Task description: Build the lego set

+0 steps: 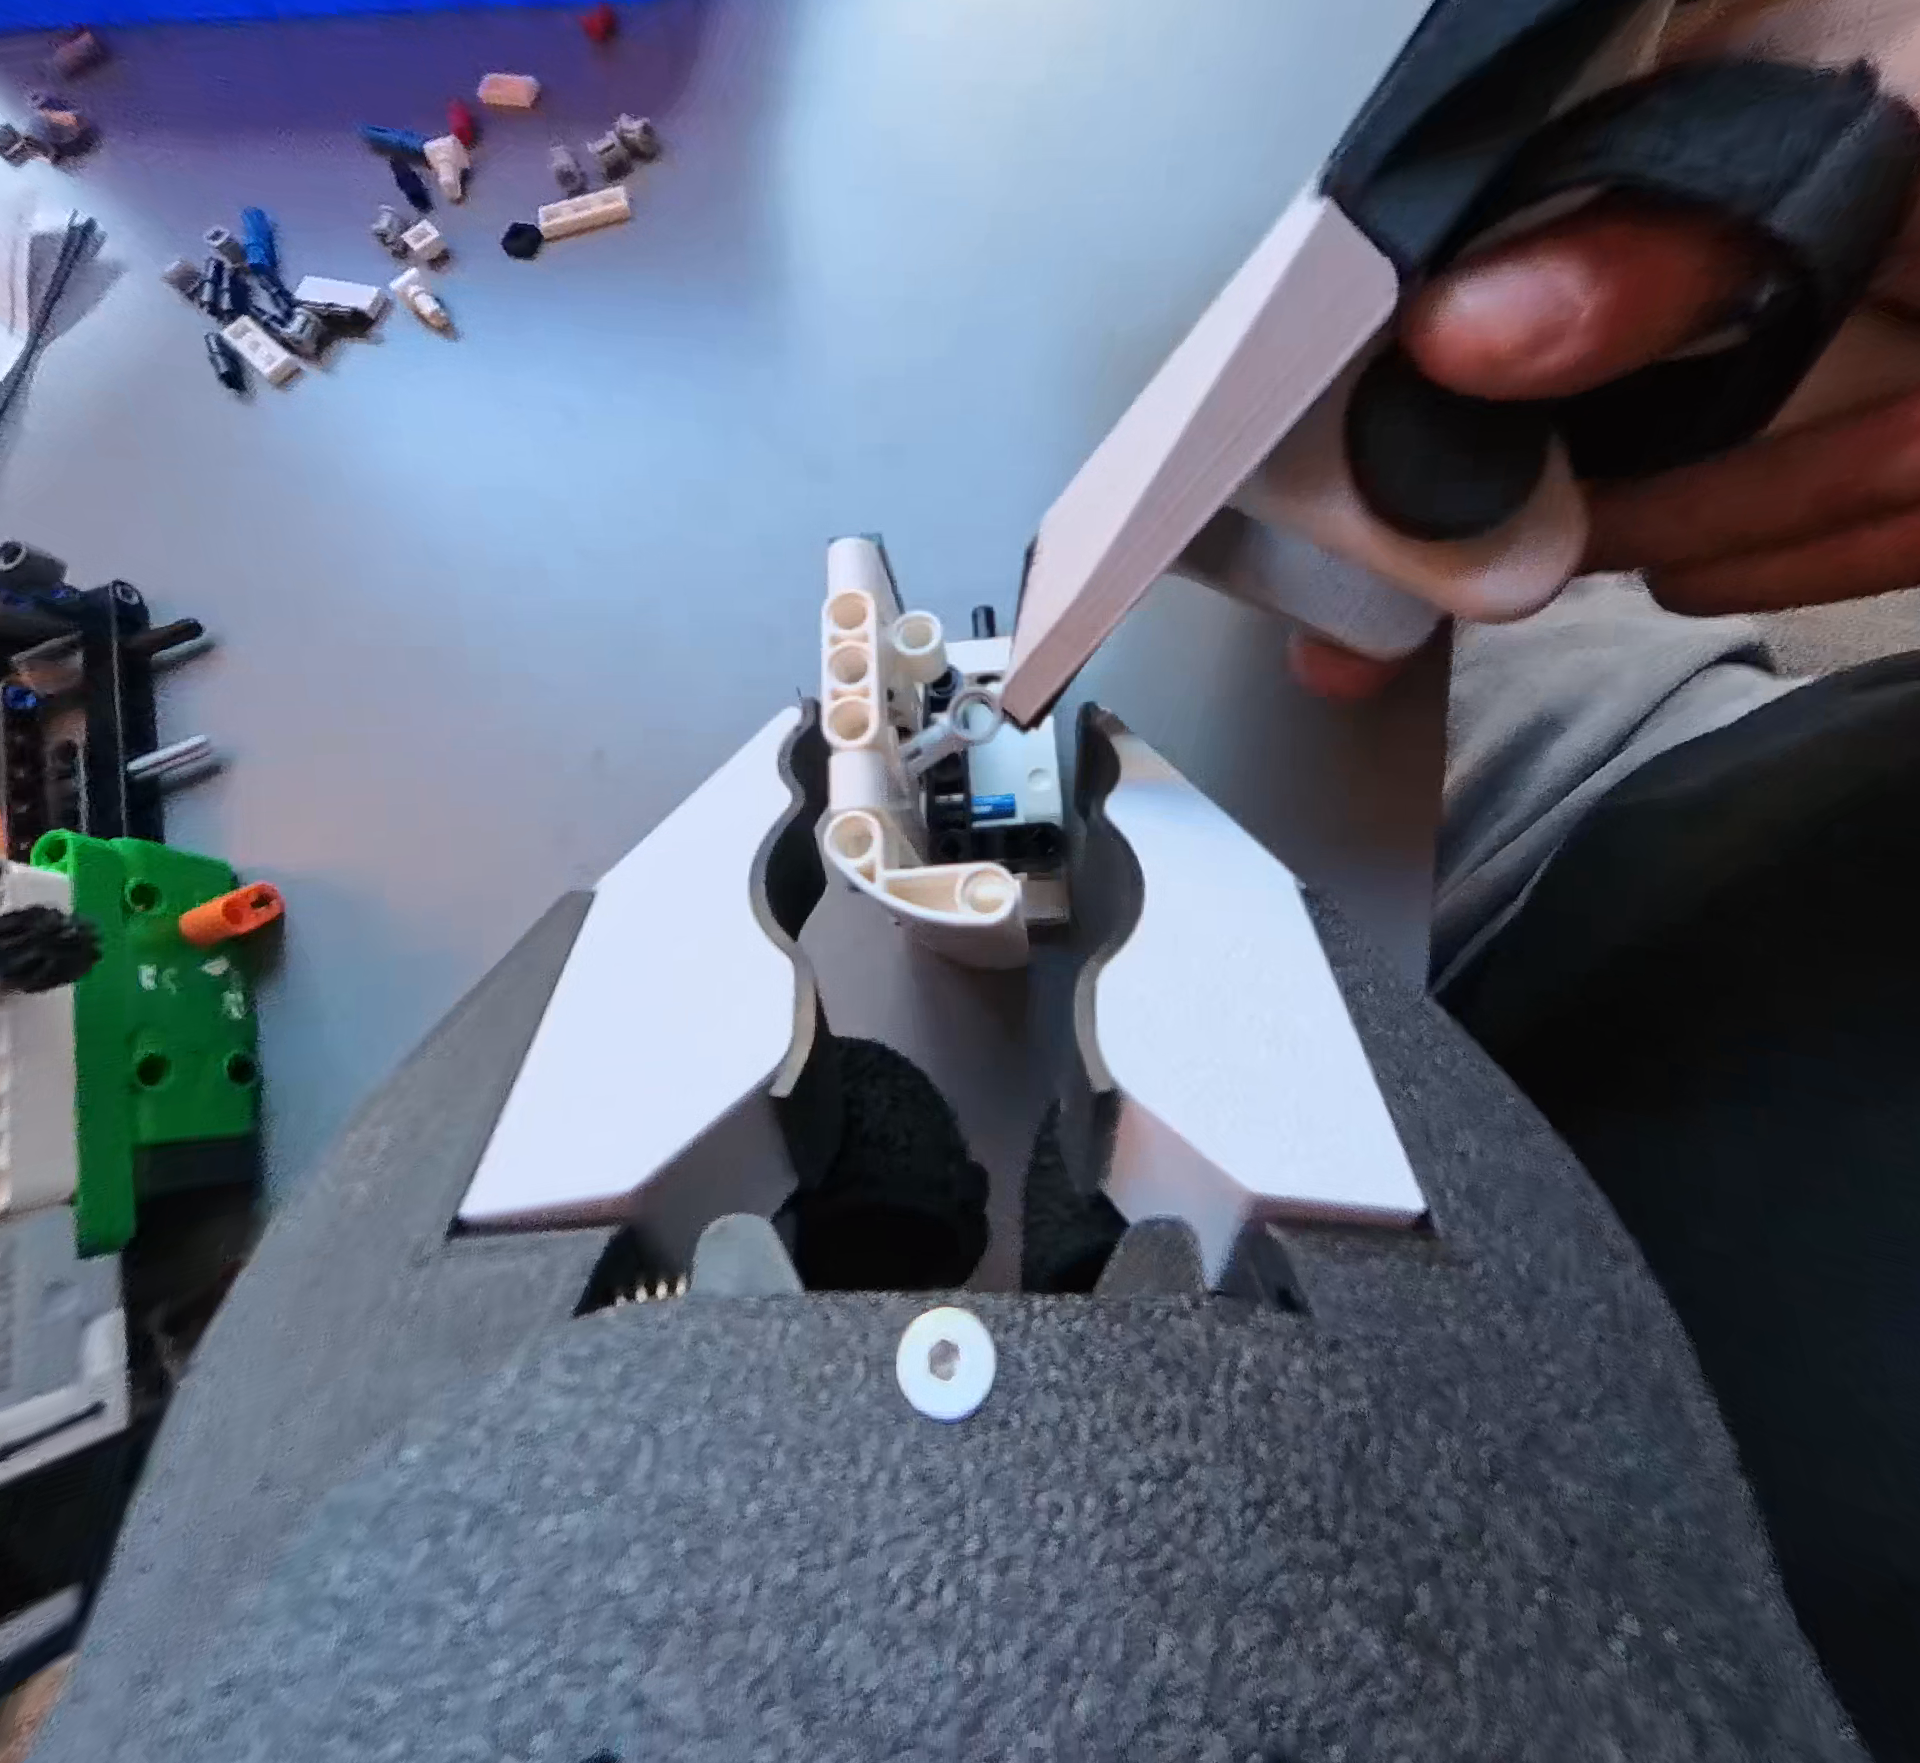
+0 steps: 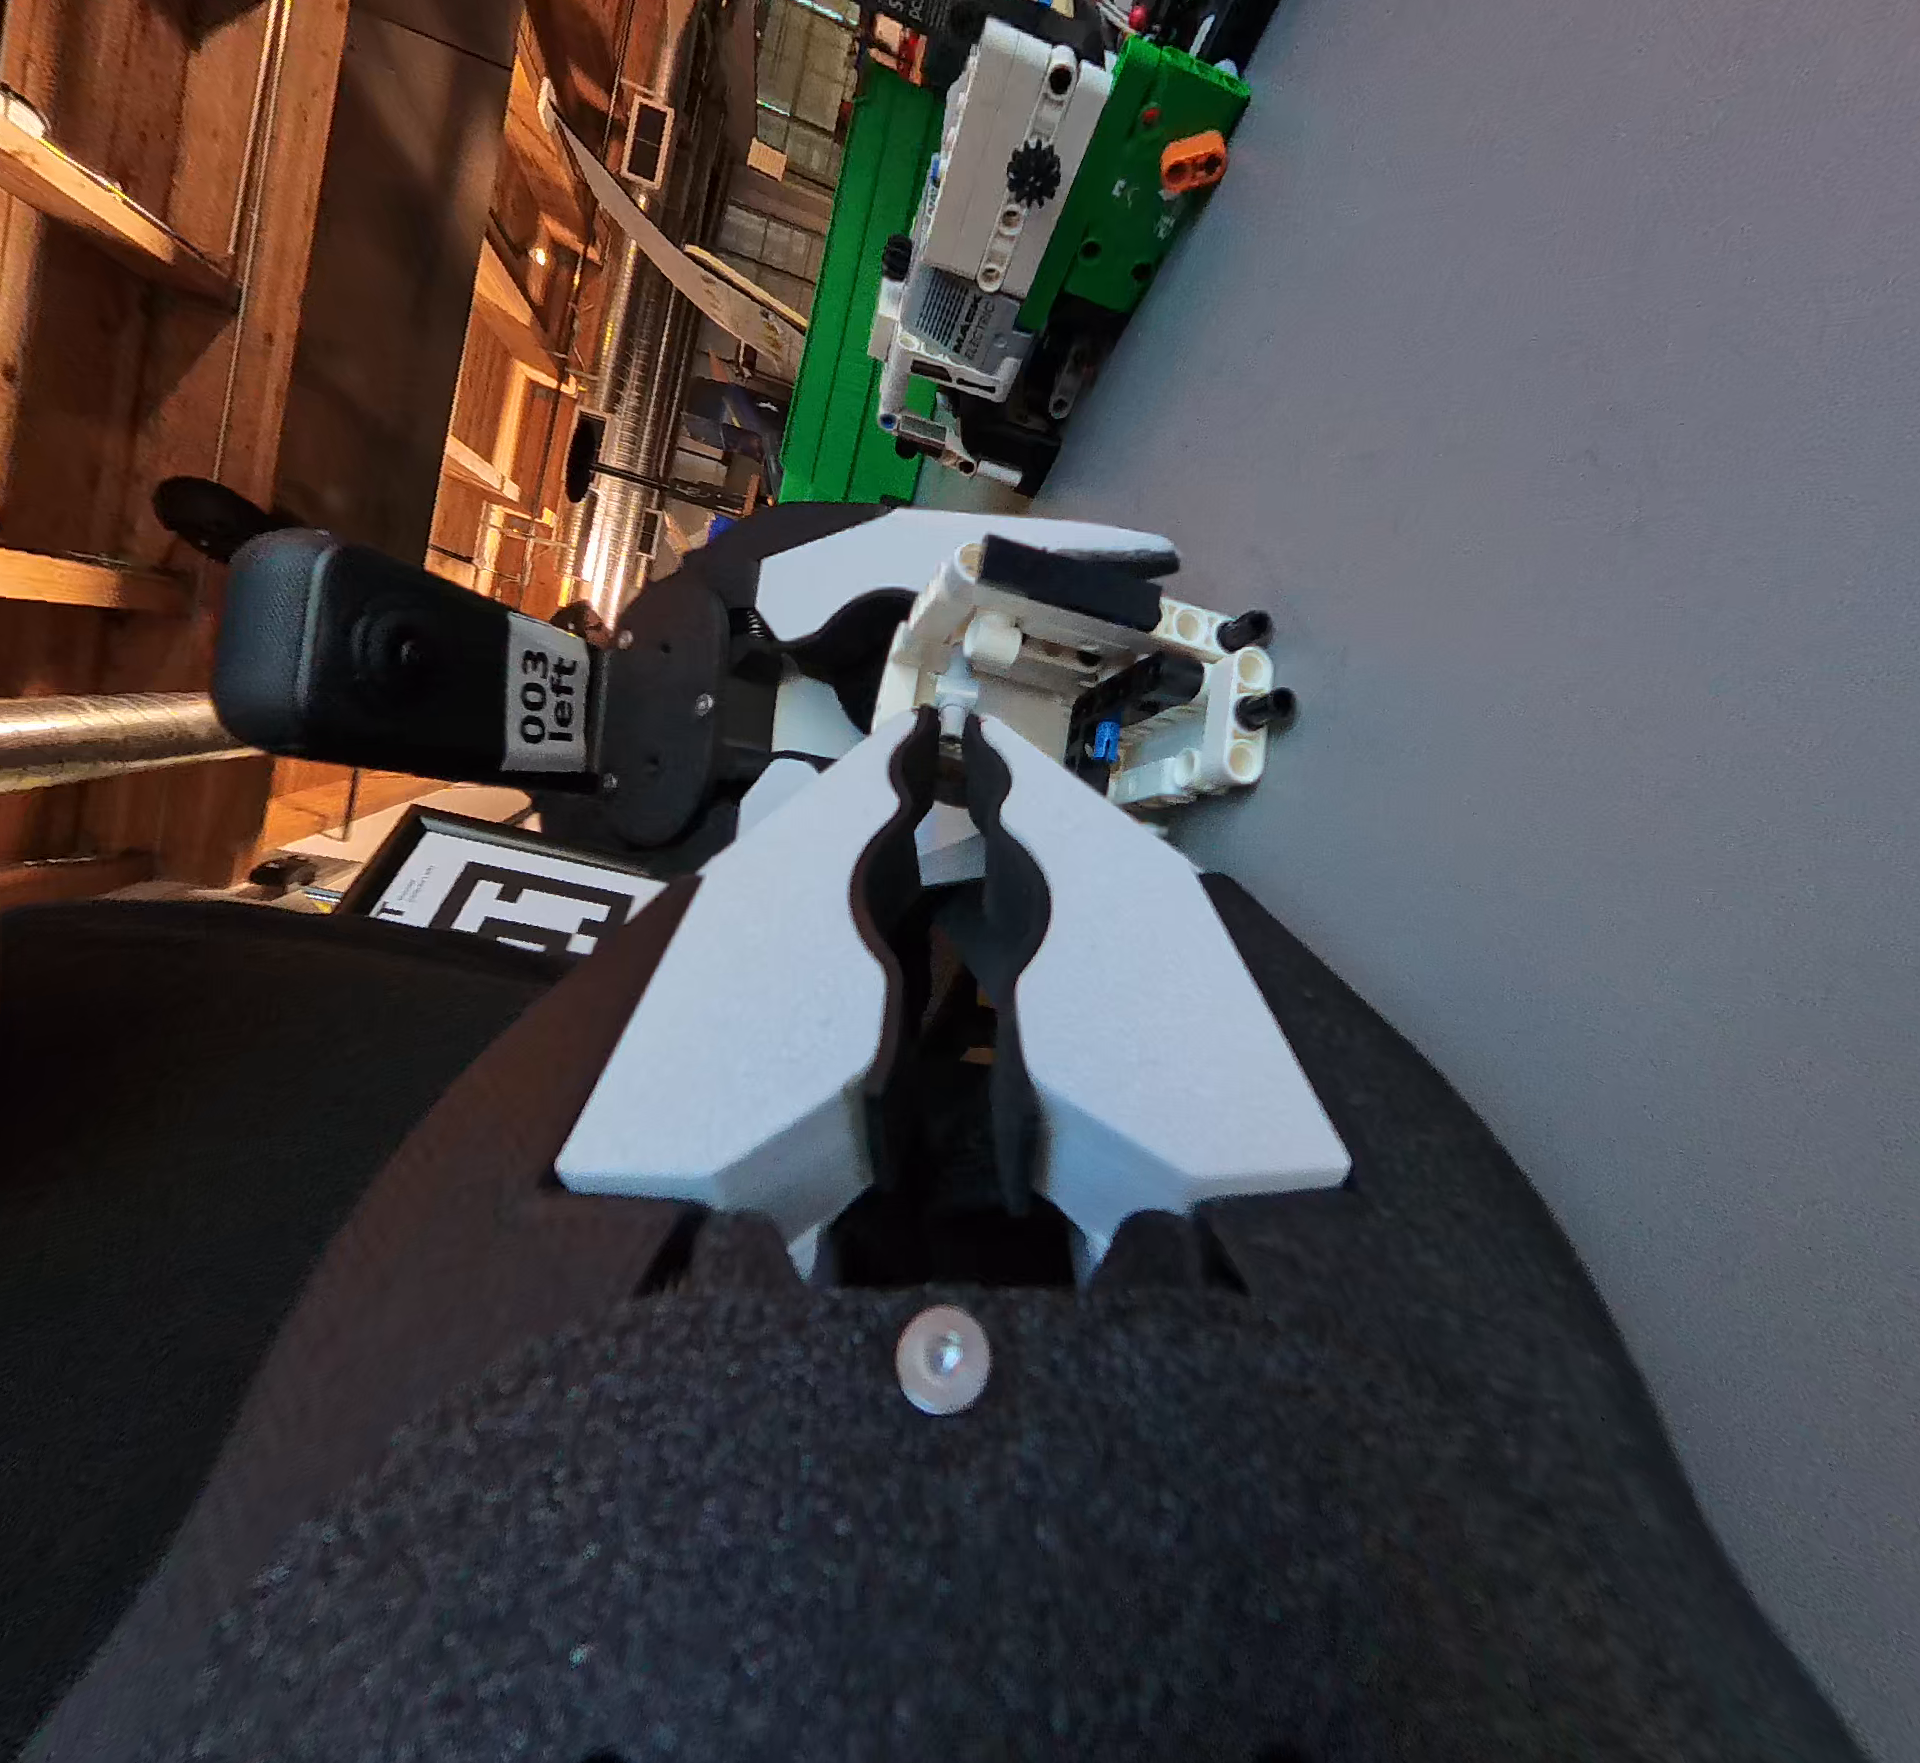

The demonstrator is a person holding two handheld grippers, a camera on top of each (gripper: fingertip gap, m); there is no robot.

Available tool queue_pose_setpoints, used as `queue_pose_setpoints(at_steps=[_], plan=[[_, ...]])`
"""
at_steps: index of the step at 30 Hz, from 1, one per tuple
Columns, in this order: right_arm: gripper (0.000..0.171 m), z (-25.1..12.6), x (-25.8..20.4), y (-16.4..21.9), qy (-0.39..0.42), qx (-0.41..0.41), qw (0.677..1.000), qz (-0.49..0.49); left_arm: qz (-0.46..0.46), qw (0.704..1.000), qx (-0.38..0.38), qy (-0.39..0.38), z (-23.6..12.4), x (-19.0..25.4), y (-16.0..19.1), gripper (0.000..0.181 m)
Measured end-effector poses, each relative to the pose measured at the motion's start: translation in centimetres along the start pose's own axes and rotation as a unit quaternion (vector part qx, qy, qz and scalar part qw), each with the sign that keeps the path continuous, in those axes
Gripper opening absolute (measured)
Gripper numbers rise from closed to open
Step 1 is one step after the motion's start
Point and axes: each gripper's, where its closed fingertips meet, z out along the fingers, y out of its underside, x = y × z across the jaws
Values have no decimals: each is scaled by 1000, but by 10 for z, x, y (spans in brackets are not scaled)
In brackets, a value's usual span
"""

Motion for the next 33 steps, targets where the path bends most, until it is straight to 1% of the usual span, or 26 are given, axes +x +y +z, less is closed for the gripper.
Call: queue_pose_setpoints(at_steps=[2,4,7,10,13,17,20,25,28,30,33], plan=[[4,1,1,1,18,7,999,-31,-28,999,22,8,-6,3,-6,46],[3,1,2,1,36,15,998,-59,-54,997,45,13,-13,4,-11,42],[3,2,2,0,63,35,991,-109,-79,995,57,22,-18,2,-11,35],[4,2,2,-2,90,58,978,-177,-108,991,57,45,-19,3,-10,32],[4,2,1,-4,112,69,966,-224,-125,989,52,56,-19,3,-8,29],[4,2,3,-6,153,83,936,-307,-153,985,44,72,-17,3,-6,28],[5,3,5,-8,170,82,927,-325,-156,985,39,67,-15,2,-4,28],[6,3,6,-10,182,79,922,-332,-144,988,28,35,-14,-2,-4,26],[5,3,4,-10,167,82,926,-327,-134,991,21,14,-12,-4,-4,25],[6,4,0,-8,143,84,935,-313,-130,991,21,7,-12,-5,-5,24],[5,2,1,-11,145,91,936,-307,-131,991,22,3,-11,-5,-5,24]])
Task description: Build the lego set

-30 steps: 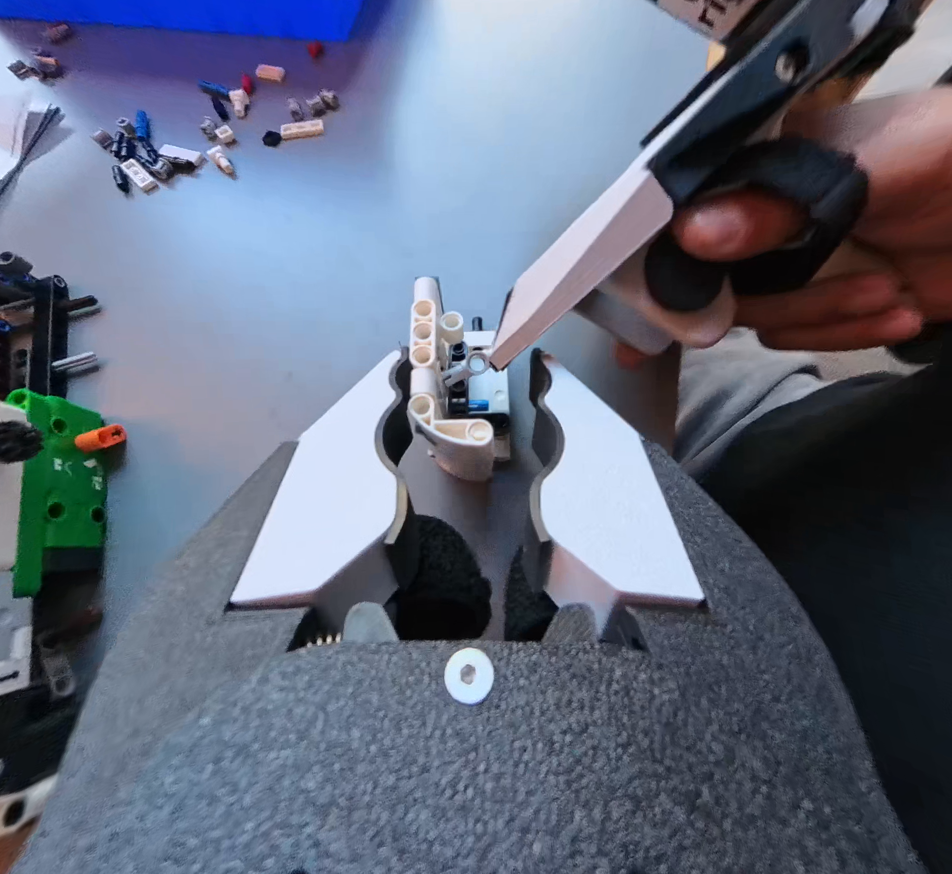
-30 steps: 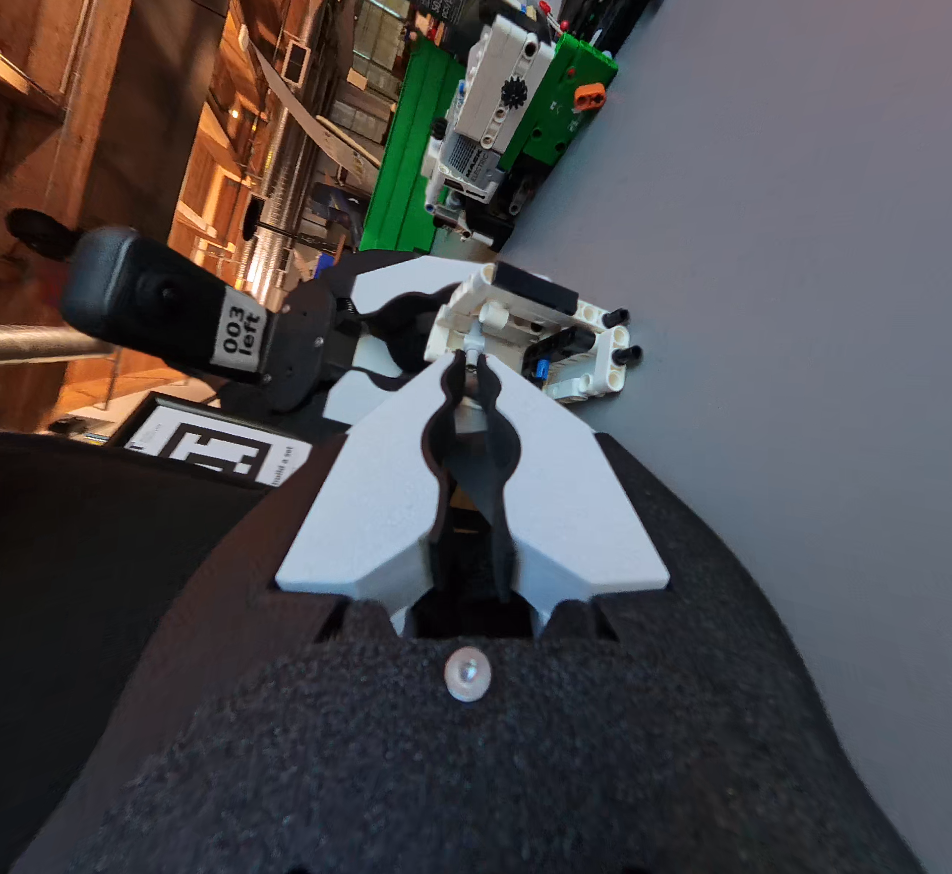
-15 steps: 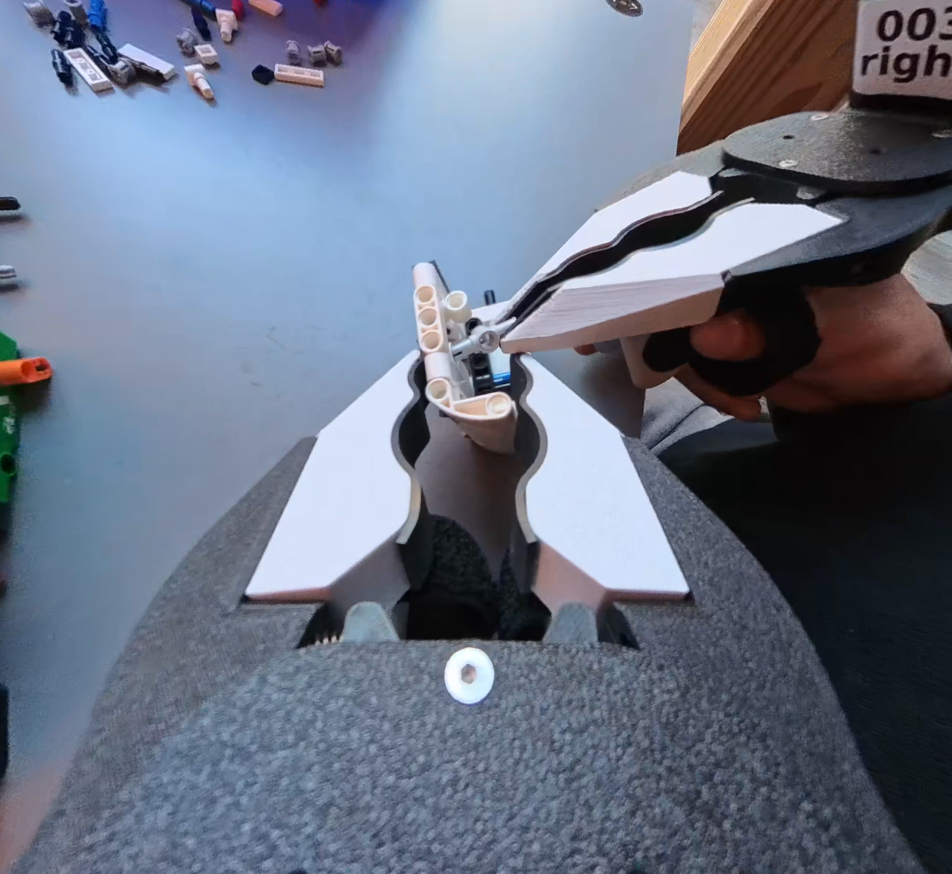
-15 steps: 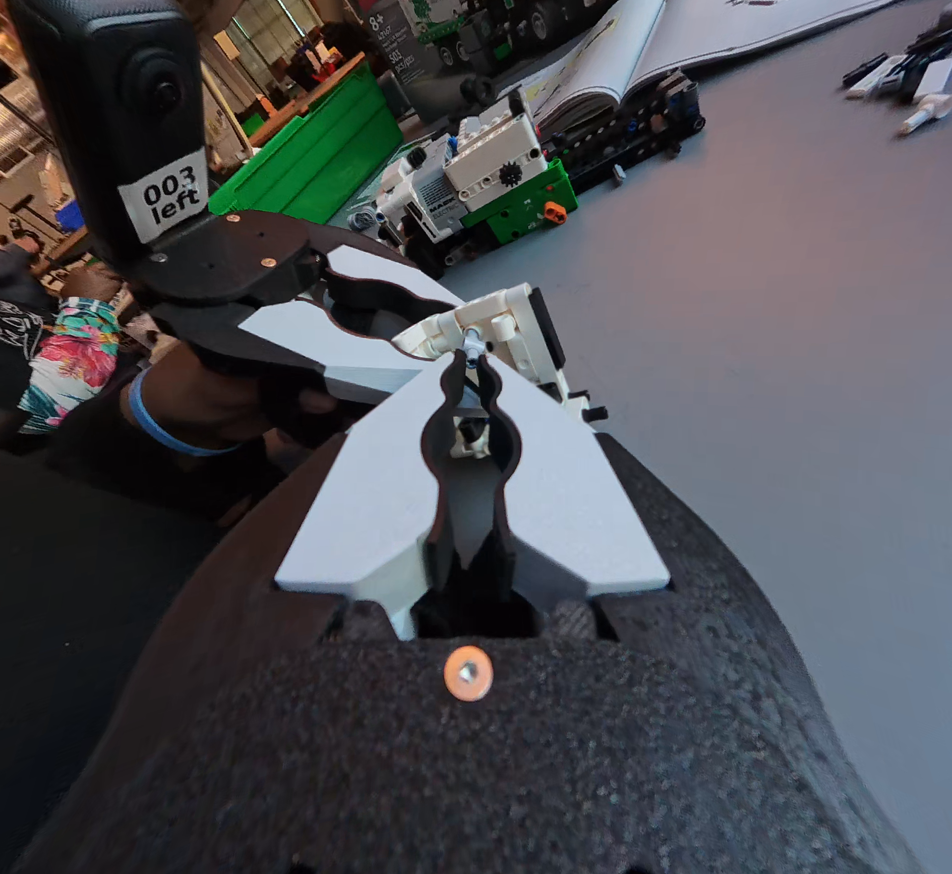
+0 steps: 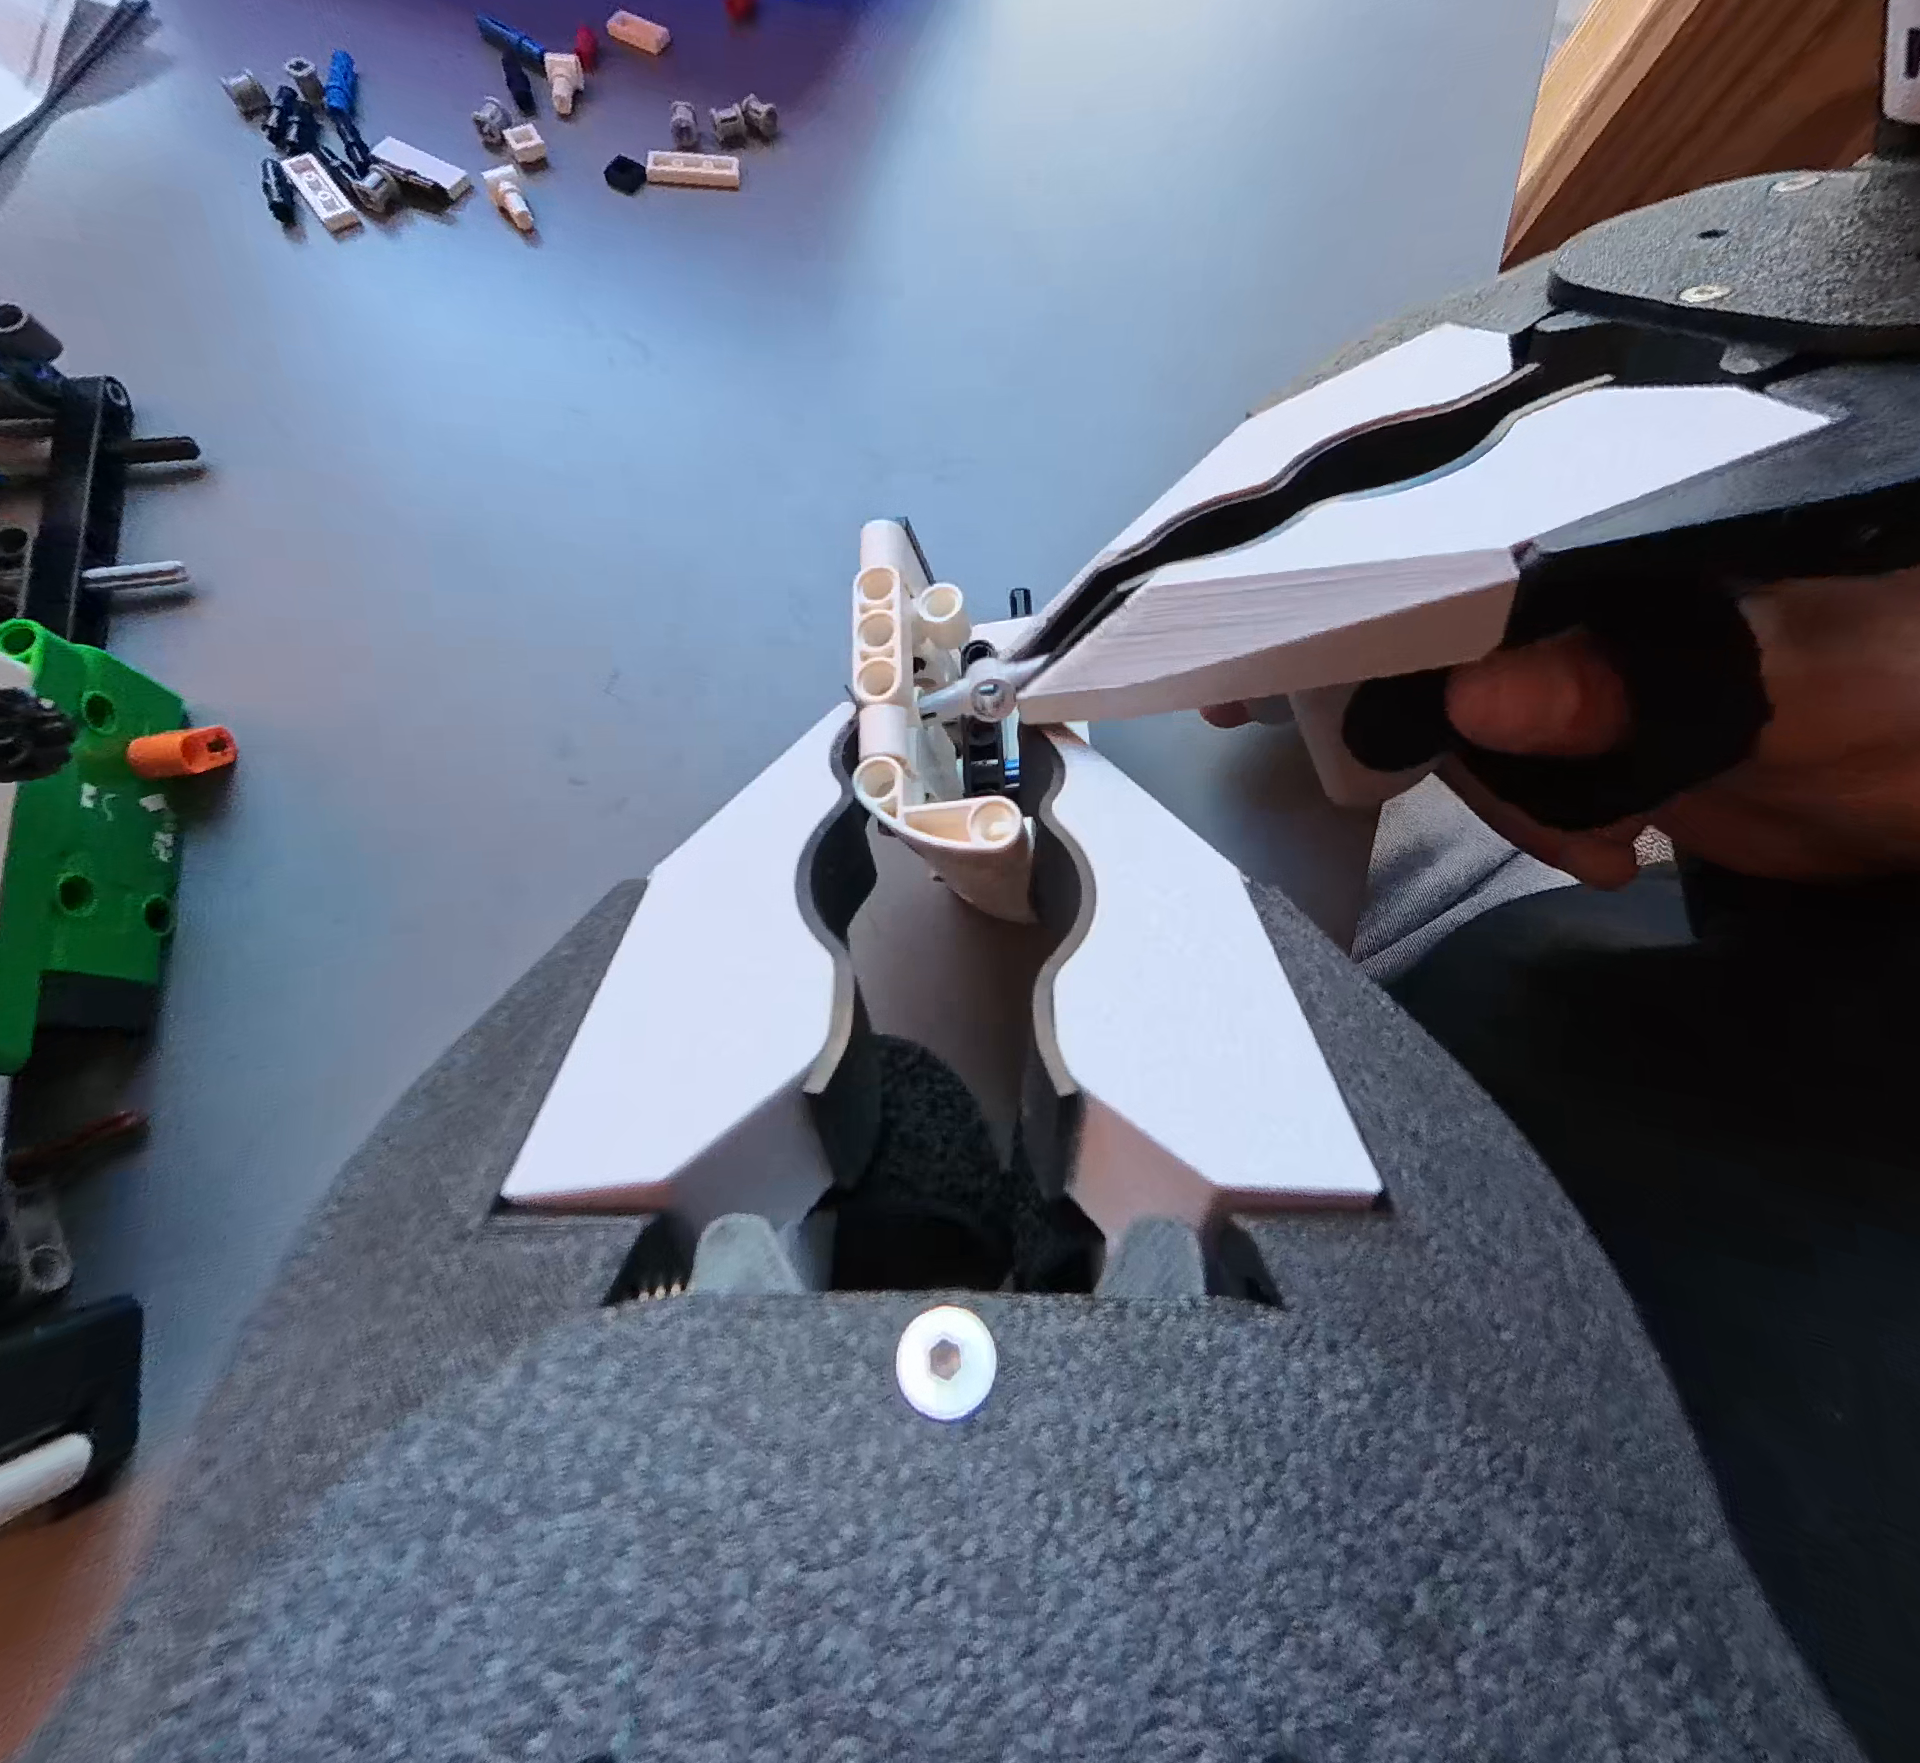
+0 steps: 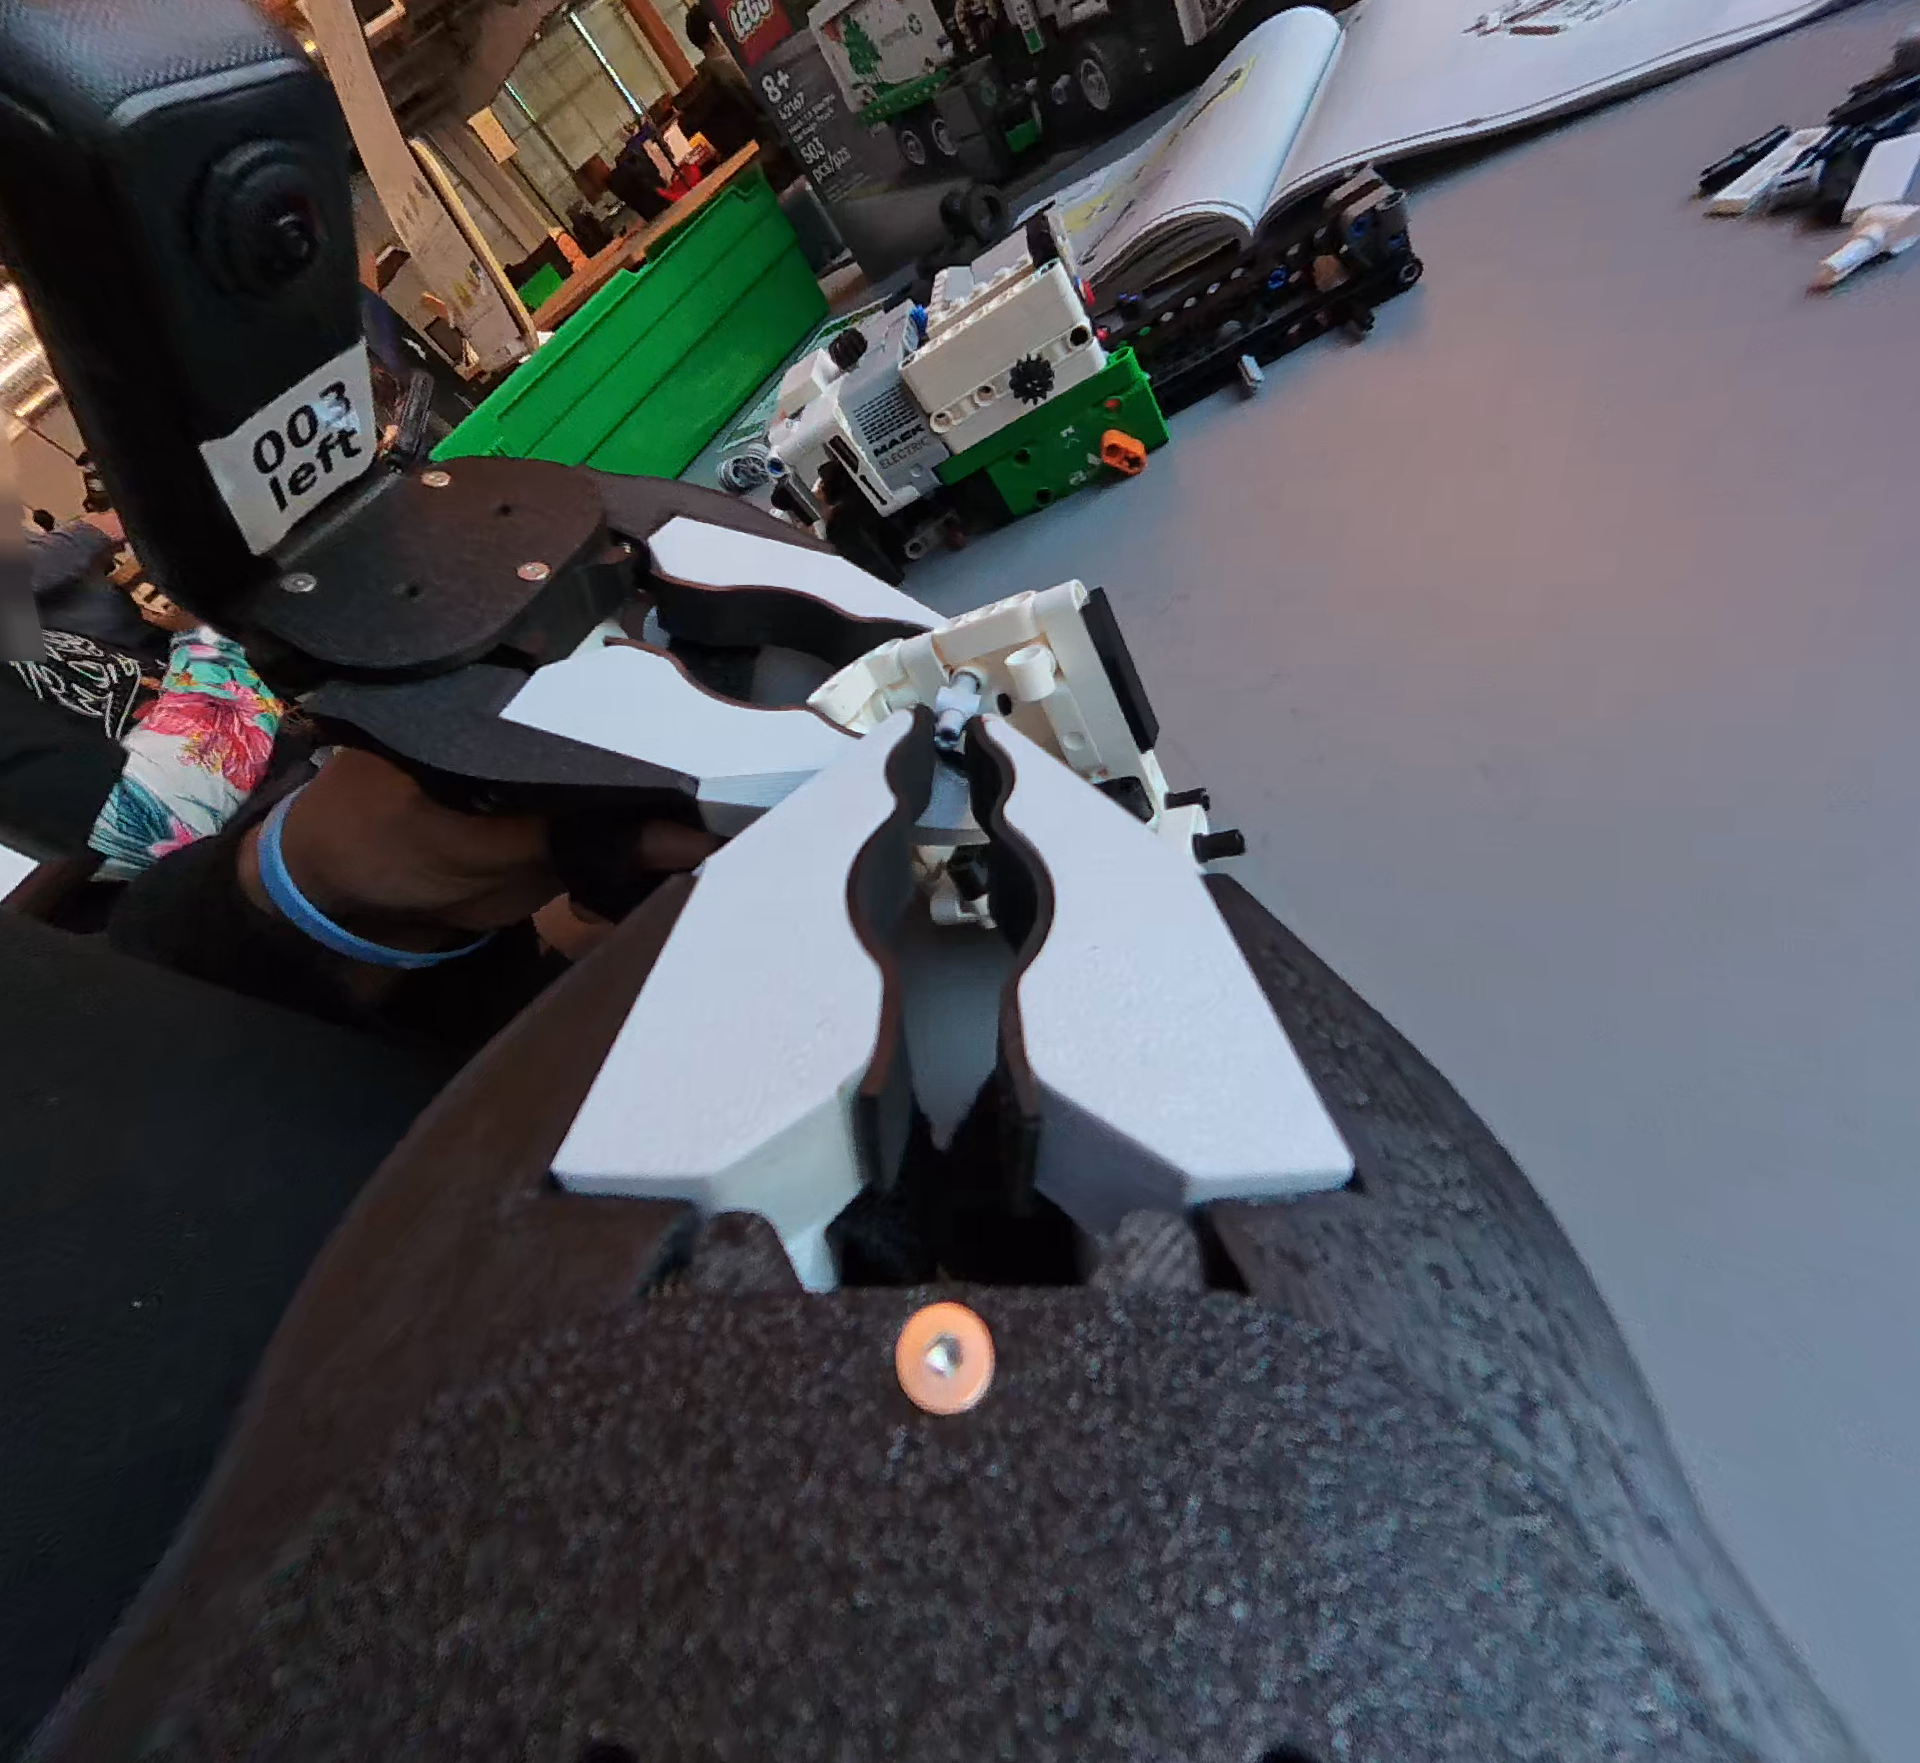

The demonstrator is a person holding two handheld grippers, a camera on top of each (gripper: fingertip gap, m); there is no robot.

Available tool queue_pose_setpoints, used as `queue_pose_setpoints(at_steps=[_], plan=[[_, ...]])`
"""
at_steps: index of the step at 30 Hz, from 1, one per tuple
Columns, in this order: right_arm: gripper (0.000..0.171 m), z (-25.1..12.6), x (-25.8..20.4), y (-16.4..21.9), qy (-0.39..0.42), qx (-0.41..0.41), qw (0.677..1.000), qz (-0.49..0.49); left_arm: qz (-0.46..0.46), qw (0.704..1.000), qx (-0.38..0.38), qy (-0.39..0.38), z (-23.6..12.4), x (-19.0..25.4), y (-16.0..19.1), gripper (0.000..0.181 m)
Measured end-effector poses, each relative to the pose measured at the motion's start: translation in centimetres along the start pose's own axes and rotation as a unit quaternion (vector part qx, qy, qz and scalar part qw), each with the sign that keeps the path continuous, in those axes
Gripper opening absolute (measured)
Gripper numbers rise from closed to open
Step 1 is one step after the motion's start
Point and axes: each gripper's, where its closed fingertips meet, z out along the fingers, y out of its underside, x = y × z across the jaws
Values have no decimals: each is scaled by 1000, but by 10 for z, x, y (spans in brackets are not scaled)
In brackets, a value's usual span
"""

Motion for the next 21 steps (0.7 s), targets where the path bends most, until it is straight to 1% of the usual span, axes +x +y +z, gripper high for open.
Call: queue_pose_setpoints(at_steps=[10,13,16,21], plan=[[5,4,1,0,30,-15,999,-15,-39,999,13,-36,0,-6,0,24],[5,5,-1,0,12,-15,997,69,-47,998,24,-46,-2,-7,0,24],[5,7,0,0,-9,3,990,143,-27,996,24,-78,-2,-10,0,23],[5,6,2,0,-17,25,980,196,11,992,18,-127,-2,-14,0,23]])
